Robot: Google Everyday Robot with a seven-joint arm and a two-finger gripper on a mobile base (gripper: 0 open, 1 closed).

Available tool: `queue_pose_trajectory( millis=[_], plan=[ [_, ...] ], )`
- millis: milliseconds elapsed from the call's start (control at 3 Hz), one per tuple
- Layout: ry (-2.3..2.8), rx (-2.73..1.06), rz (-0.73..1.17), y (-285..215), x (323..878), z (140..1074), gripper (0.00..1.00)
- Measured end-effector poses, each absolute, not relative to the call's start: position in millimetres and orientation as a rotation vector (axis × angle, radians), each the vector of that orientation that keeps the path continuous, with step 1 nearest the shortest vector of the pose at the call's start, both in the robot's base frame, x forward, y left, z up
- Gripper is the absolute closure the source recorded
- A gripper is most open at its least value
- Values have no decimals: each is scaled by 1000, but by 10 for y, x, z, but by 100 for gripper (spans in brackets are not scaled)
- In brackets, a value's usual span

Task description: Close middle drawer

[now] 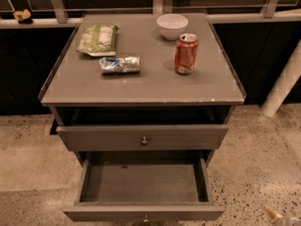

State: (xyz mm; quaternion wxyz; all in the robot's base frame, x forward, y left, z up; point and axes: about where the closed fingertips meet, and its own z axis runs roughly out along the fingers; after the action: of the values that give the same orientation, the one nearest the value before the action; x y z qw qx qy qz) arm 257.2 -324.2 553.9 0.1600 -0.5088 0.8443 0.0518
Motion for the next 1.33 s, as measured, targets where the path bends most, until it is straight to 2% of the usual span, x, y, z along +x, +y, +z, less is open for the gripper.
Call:
queue_pose_trajectory(
  millis=[667,1333],
  plan=[
    [2447,-1517,350,-3030,2597,4909,0],
    [2470,-1541,395,-2995,2532,4747,0]
  ],
)
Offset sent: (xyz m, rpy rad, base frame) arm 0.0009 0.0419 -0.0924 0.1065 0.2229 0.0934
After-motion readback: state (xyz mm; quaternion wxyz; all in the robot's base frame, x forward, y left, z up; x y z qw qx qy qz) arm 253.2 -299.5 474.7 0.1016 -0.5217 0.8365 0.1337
